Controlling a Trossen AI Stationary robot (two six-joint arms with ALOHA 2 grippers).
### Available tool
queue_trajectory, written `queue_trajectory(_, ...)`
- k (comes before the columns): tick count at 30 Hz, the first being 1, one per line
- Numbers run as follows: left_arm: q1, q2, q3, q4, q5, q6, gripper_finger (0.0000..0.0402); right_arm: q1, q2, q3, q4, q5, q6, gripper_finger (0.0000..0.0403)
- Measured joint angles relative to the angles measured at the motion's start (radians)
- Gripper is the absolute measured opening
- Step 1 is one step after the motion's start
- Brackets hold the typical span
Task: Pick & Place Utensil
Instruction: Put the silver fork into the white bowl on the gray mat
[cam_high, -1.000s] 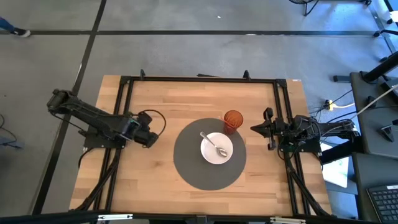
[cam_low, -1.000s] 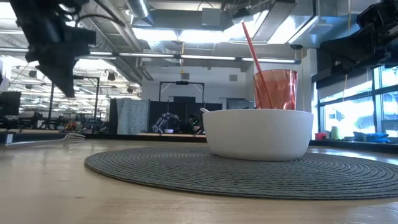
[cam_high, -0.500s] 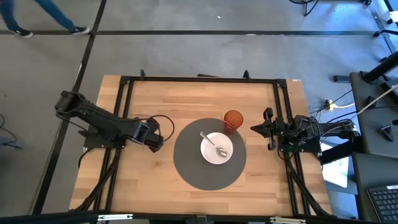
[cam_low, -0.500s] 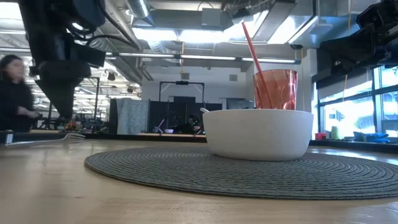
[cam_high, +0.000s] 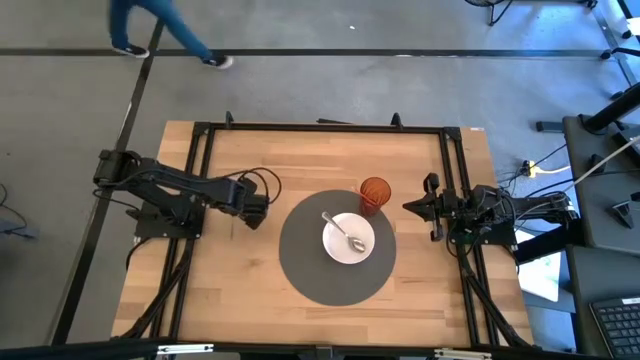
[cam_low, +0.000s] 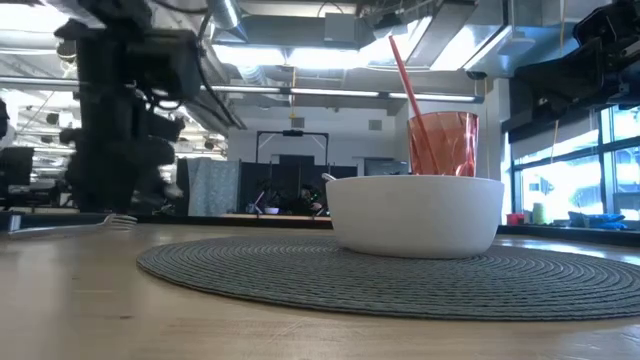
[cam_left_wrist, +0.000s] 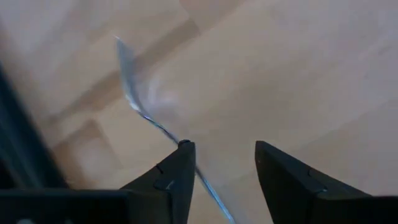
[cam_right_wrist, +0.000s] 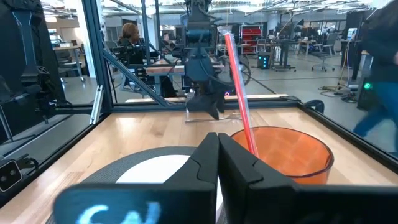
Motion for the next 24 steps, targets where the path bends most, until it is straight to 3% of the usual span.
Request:
queue_trajectory(3,0.006,0.000,-0.033,0.023,0.030,-0.007,0.0143,0.000,0.000,0.000,0.000,0.000,-0.004,0.0006)
queue_trajectory(14,0.040,0.000,-0.108,0.038,-0.012,-0.058,0.0120,0.000,0.000,0.000,0.000,0.000,0.001,0.0006)
queue_trajectory(24,0.125,-0.013,-0.174,0.153,0.010,0.034,0.0084,0.000,0.000,0.000,0.000,0.000,-0.003,0.0006)
